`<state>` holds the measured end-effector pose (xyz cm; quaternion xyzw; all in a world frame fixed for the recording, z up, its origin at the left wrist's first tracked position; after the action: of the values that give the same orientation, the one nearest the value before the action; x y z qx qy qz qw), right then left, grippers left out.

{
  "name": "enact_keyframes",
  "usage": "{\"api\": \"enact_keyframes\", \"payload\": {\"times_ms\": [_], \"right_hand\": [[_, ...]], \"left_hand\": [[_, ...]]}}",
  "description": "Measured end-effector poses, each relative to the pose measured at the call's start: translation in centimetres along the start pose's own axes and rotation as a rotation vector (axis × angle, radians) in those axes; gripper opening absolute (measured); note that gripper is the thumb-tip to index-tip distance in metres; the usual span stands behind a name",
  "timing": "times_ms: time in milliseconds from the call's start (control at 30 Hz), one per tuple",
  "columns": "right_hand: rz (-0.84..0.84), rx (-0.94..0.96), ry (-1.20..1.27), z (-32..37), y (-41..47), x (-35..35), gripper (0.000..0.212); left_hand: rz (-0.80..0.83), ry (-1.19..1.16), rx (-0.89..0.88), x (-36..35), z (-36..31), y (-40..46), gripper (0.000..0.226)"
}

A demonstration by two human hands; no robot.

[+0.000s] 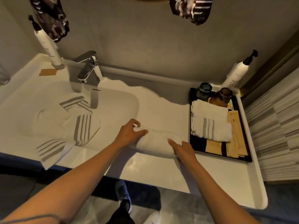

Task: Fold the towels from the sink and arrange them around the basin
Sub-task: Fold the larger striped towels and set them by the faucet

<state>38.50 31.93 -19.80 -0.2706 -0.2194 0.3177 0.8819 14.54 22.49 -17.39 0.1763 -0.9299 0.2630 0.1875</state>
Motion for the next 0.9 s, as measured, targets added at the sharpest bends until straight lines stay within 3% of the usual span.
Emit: {"api": "enact_keyframes", "payload": {"times_ms": [100,233,333,400,533,633,767,900], "right_hand": [[-0.105,-0.157,0.015,0.0,1.0,-0.2,0.079],[-0.215,-0.267,-0.030,0.7,2.2,-0.4,0.104],[-0.300,-0.300,-0.166,2.0,2.2,-0.6,0.093],[-0.328,-0.278,-0.214,2.6,2.0,-0.7,0.083],[-0.284,-0.251,-0.201,2.0,2.0,-0.9,0.080],[-0.215,-0.253,-0.126,1.5,2.3,-1.3,0.074],[-0.159,-0.192,0.083,2.0,3.0,-3.0,0.050],[-0.112,-0.107,0.189,5.6,4.1,-5.7,0.040]], "left_hand": [[-0.085,0.034,0.079,0.4,0.3,2.0,0.044],[-0.103,0.235,0.005,0.5,-0.4,4.6,0.030],[-0.073,0.206,0.068,0.2,0.2,5.5,0.024],[-0.060,0.231,0.147,0.2,0.9,5.4,0.036],[0.079,0.316,0.356,0.9,2.7,2.9,0.086],[0.229,-0.074,0.458,0.3,4.1,0.7,0.082],[0.352,-0.699,0.454,0.1,5.3,0.5,0.086],[0.231,-0.770,0.384,3.9,6.1,2.2,0.076]]}}
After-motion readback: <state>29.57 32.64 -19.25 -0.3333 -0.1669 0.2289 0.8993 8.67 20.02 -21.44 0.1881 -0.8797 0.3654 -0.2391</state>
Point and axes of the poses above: each hand's wrist, its own y-axis towards the middle knuckle, its own x-axis out of the back of the hand, z = x × y, the point moved 8 cm from there along y, towards the middle knuckle, and after that the axes turned 10 degrees about z, right-handed, at the moved point
